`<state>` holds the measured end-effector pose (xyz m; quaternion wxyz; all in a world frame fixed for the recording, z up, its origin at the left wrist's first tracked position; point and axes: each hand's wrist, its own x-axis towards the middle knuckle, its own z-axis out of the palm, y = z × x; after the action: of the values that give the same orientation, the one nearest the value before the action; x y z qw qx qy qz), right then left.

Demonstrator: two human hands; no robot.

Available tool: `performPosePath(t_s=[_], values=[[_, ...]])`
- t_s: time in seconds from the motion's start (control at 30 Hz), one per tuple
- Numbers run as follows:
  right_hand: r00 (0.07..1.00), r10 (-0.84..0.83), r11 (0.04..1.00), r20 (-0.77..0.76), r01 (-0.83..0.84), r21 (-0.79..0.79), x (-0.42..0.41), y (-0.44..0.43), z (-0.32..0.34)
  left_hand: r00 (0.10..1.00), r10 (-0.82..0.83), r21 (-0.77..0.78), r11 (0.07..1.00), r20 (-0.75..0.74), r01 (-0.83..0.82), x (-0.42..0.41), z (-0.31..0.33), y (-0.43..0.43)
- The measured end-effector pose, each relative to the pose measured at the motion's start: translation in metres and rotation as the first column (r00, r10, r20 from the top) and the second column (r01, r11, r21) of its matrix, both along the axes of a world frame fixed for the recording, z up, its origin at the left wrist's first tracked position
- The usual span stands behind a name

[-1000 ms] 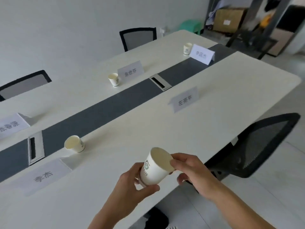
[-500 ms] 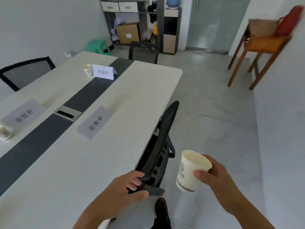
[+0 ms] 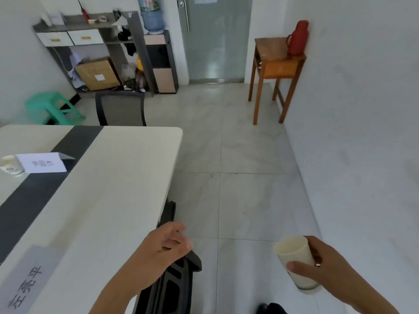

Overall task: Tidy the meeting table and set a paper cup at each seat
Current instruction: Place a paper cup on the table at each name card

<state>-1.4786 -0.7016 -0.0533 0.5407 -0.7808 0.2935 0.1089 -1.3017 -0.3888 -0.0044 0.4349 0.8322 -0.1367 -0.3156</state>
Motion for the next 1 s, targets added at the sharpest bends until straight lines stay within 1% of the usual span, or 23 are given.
performPosePath(t_s=[0.07, 0.27, 0.4, 0.43, 0.5, 0.6, 0.67, 0.77, 0.93, 1.0], values=[[0.999, -0.031, 0.999, 0.007, 0.031, 0.009, 0.019, -0.030, -0.002, 0.999, -0.037, 0.025, 0.999, -0.024, 0.038, 0.025, -0.006, -0.030], [0.999, -0.047, 0.999, 0.026, 0.047, -0.007, 0.113, -0.145, -0.011, 0.999, 0.000, 0.088, 0.996, -0.037, 0.003, 0.097, -0.027, -0.131], [0.999, 0.034, 0.999, 0.022, -0.033, -0.032, 0.193, -0.211, -0.007, 0.999, -0.028, 0.112, 0.993, -0.040, 0.033, 0.138, -0.022, -0.185], [0.998, 0.062, 0.997, 0.024, -0.061, -0.037, 0.215, -0.224, -0.004, 0.999, -0.013, 0.109, 0.994, -0.034, 0.017, 0.148, -0.019, -0.191], [0.987, 0.160, 0.986, 0.019, -0.159, -0.048, 0.261, -0.241, 0.000, 0.997, 0.079, 0.105, 0.992, -0.014, -0.077, 0.162, -0.017, -0.195], [0.954, 0.299, 0.953, 0.020, -0.297, -0.058, 0.331, -0.244, 0.004, 0.960, 0.280, 0.105, 0.955, -0.011, -0.278, 0.176, -0.019, -0.185], [0.926, 0.376, 0.926, 0.028, -0.375, -0.044, 0.376, -0.236, 0.002, 0.924, 0.381, 0.111, 0.920, -0.033, -0.375, 0.187, -0.024, -0.174], [0.876, 0.482, 0.876, 0.026, -0.482, -0.002, 0.439, -0.210, -0.002, 0.884, 0.459, 0.128, 0.885, -0.086, -0.448, 0.211, -0.030, -0.158], [0.763, 0.646, 0.762, 0.010, -0.646, 0.034, 0.535, -0.154, 0.002, 0.794, 0.601, 0.083, 0.799, -0.092, -0.596, 0.281, -0.032, -0.129], [0.720, 0.694, 0.719, 0.006, -0.693, 0.051, 0.574, -0.132, 0.013, 0.753, 0.655, 0.050, 0.756, -0.064, -0.653, 0.315, -0.026, -0.115]])
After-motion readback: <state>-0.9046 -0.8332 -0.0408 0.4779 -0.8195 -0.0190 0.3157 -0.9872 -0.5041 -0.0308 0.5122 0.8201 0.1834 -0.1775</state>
